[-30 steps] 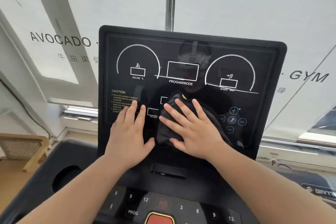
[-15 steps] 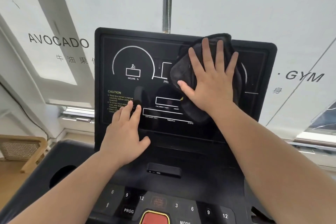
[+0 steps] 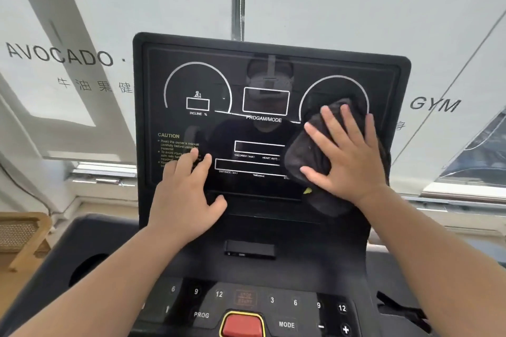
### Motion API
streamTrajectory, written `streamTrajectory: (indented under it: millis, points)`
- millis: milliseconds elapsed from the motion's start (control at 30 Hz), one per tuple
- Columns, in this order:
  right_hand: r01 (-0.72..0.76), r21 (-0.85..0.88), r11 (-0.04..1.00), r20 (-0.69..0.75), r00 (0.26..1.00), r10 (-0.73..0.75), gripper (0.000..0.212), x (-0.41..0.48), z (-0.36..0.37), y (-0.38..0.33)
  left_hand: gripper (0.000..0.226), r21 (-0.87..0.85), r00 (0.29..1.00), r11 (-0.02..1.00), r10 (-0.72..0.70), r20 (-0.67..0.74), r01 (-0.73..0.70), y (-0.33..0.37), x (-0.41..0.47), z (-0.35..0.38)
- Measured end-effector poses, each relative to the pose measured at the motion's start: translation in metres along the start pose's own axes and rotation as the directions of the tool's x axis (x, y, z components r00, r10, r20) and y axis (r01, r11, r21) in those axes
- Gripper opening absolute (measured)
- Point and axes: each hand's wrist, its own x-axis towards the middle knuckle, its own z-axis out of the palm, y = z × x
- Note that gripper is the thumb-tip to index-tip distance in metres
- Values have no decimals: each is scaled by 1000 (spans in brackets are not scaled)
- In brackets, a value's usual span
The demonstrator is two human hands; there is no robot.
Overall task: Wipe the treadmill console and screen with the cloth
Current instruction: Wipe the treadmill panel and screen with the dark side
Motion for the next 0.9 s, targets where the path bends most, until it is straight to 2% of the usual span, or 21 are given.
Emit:
streamTrajectory:
  millis: [67, 133, 200, 267, 333, 467, 567, 633, 700, 767, 900]
  points:
    - [-216, -10, 976, 24, 976, 216, 89, 16, -13, 21, 85, 9, 1000, 1000, 10, 10, -10, 0, -1, -3]
    - [-387, -9, 922, 52, 921, 387, 91, 40, -21, 24, 84, 10, 1000, 1000, 0, 16, 0, 4, -1, -5]
    - [-487, -4, 873, 55, 872, 487, 92, 67, -24, 7, 82, 16, 1000, 1000, -16, 9, 16, 13, -1, -6]
    - [-518, -4, 855, 55, 854, 517, 93, 87, -23, -20, 81, 16, 999, 999, -38, 8, 38, 20, -2, -5]
    - [-444, -4, 896, 55, 894, 444, 92, 94, -18, -48, 83, 17, 999, 999, -50, 21, 50, 23, -2, -2]
    - [-147, 27, 989, 30, 989, 147, 82, 73, -5, -82, 89, 23, 997, 997, -70, 42, 69, 27, -2, 5]
    - [38, 32, 999, 30, 999, -39, 78, 27, 7, -81, 92, -7, 995, 996, -91, 47, 91, 32, -4, 8]
    - [79, 24, 997, 23, 997, -80, 77, -6, 13, -60, 93, -13, 995, 996, -85, 50, 85, 29, -6, 8]
    - [1, 7, 1000, 23, 1000, -1, 78, -27, 12, -32, 94, -13, 996, 998, -68, 62, 69, 25, -7, 8]
    - [-174, -8, 985, 41, 984, 174, 81, -24, 5, -6, 96, -4, 996, 999, -51, 71, 51, 21, -7, 7]
    - [-522, 29, 852, 33, 853, 521, 85, 37, -14, 14, 99, 16, 996, 999, -35, 88, 34, 20, -7, 4]
